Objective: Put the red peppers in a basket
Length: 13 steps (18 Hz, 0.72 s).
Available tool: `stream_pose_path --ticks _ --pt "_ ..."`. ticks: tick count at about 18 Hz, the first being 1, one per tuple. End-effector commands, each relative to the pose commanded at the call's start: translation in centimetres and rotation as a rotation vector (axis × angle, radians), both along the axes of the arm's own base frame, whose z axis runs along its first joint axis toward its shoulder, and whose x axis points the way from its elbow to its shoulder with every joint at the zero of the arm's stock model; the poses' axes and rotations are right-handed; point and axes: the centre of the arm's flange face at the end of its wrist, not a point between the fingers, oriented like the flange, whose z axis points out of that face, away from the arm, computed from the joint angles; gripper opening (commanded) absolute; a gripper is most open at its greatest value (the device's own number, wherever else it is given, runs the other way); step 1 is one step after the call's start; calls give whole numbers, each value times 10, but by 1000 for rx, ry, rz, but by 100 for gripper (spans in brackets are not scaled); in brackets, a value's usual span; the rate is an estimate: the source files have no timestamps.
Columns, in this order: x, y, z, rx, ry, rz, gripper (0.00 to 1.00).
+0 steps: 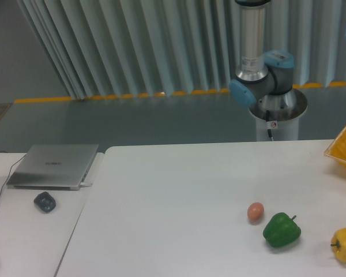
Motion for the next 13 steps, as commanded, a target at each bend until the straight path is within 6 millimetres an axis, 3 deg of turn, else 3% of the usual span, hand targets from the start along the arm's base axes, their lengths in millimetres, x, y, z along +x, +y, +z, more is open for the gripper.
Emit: stream_pose_path --ticks 3,6,8,13 --pt "-10 3 -14 8 6 7 52" --pt "-19 3 -25 63 10 27 77" --pt "-23 0 -25 110 7 49 99" --pt "-27 -6 -19 121 20 50 100"
